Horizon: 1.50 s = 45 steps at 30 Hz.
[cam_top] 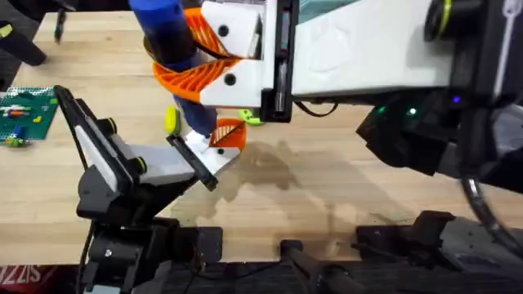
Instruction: Pick up the gripper from the table and insert it into the empty holder that is missing its gripper. Then pick up a screw, insert it into the mounting hole, and use the screwdriver to tighten it. Finally, clean up the table by picking up the vegetable and placing it into the bucket.
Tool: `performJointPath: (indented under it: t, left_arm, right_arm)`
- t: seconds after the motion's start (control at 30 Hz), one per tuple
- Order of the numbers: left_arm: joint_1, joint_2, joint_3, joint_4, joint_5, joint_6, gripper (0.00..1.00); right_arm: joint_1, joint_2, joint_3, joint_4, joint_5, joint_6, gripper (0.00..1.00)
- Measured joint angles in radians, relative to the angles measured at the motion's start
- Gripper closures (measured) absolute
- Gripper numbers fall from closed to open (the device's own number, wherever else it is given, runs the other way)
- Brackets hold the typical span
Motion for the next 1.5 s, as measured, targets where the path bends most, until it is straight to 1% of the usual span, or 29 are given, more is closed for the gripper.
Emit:
performJointPath:
  t: [0.4, 0.63, 0.87, 1.17, 1.5]
  left_arm:
    - [0.0, 0.0, 0.0, 0.0, 0.0, 0.0, 0.985]
    - [0.0, 0.0, 0.0, 0.0, 0.0, 0.0, 0.985]
    - [0.0, 0.0, 0.0, 0.0, 0.0, 0.0, 0.985]
    - [0.0, 0.0, 0.0, 0.0, 0.0, 0.0, 0.985]
    - [0.0, 0.0, 0.0, 0.0, 0.0, 0.0, 0.985]
  right_arm:
    - [0.001, 0.0, 0.0, 0.0, 0.0, 0.0, 0.996]
    - [0.02, 0.0, 0.0, 0.0, 0.0, 0.0, 0.996]
    - [0.021, 0.012, 0.0, 0.004, 0.001, -0.003, 0.996]
    - [0.021, 0.027, 0.0, 0.064, 0.001, -0.015, 0.996]
    - [0.021, 0.027, 0.0, 0.067, 0.001, -0.016, 0.996]
